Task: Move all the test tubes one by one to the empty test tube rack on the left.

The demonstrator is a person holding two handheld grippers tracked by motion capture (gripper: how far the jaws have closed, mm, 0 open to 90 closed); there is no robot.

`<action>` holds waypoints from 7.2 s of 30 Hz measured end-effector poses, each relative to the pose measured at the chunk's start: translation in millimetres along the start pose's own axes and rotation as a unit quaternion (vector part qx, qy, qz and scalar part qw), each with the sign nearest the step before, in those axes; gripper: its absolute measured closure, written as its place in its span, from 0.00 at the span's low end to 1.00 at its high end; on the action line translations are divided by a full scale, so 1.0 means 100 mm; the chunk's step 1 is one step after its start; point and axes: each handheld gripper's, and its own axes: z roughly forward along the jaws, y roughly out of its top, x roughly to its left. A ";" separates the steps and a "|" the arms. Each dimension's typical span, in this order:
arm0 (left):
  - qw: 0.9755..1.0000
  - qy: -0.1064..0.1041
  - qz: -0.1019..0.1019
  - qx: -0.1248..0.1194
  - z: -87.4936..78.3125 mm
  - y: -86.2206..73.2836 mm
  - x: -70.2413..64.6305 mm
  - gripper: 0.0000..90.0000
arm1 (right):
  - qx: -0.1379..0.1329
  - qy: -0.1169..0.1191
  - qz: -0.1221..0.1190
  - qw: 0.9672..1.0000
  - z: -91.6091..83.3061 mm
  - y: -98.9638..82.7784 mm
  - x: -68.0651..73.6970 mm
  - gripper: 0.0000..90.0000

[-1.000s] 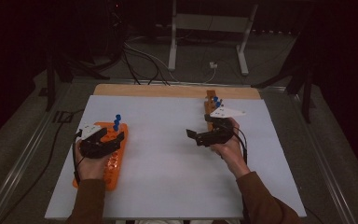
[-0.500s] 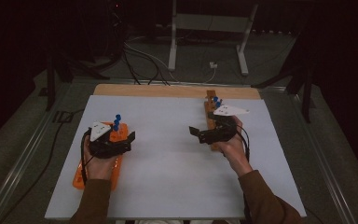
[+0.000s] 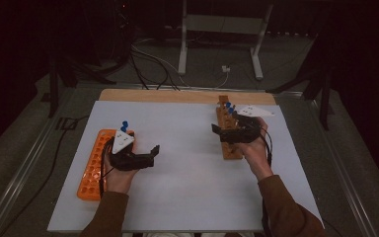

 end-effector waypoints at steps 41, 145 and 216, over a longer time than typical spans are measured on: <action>0.999 -0.021 0.004 0.037 0.14 -0.13 -0.11 0.01 | 0.078 -0.087 0.023 0.993 0.64 -0.14 -0.60 0.84; 0.992 -0.077 0.104 0.007 0.74 0.24 -1.09 0.68 | 0.035 0.111 -0.027 0.993 -0.09 -0.12 0.56 0.85; 1.000 -0.007 -0.006 -0.029 -0.22 0.03 -0.05 0.87 | 0.014 0.022 0.013 1.000 -0.37 -0.42 -0.01 0.00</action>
